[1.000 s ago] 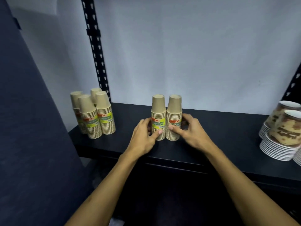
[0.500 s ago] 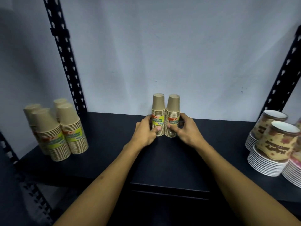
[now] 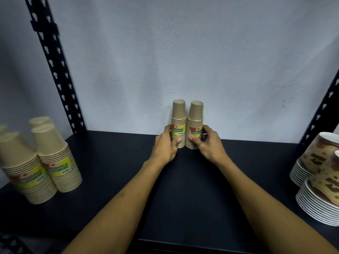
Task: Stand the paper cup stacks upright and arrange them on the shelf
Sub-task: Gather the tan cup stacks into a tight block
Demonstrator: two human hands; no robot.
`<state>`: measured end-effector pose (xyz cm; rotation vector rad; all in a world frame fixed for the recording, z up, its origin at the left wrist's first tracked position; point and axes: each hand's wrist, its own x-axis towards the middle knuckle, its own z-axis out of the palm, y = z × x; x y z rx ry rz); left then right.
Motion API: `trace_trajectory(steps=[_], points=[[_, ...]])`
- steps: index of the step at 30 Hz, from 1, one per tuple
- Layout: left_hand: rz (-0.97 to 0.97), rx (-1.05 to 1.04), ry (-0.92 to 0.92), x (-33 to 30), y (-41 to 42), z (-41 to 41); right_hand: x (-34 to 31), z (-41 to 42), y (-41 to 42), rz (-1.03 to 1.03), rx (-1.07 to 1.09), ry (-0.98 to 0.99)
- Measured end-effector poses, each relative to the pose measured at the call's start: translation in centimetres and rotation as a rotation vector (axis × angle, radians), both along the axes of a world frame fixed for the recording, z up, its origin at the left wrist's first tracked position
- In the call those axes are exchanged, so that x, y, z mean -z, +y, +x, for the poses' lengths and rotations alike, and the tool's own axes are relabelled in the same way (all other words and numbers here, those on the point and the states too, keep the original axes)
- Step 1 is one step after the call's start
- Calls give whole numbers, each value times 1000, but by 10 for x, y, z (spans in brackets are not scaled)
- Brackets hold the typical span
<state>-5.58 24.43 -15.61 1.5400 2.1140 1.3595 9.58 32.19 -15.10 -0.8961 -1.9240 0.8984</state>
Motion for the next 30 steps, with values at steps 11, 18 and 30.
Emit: trace_trajectory(steps=[11,18,30], points=[[31,50,-72,3,5,-9,8,0,14,-35,-58,19],[58,40,-95,2,5,-8,7,-5,12,5,28,-24],[-56,-35,-57,2,4,-7,9,-7,10,27,63,-72]])
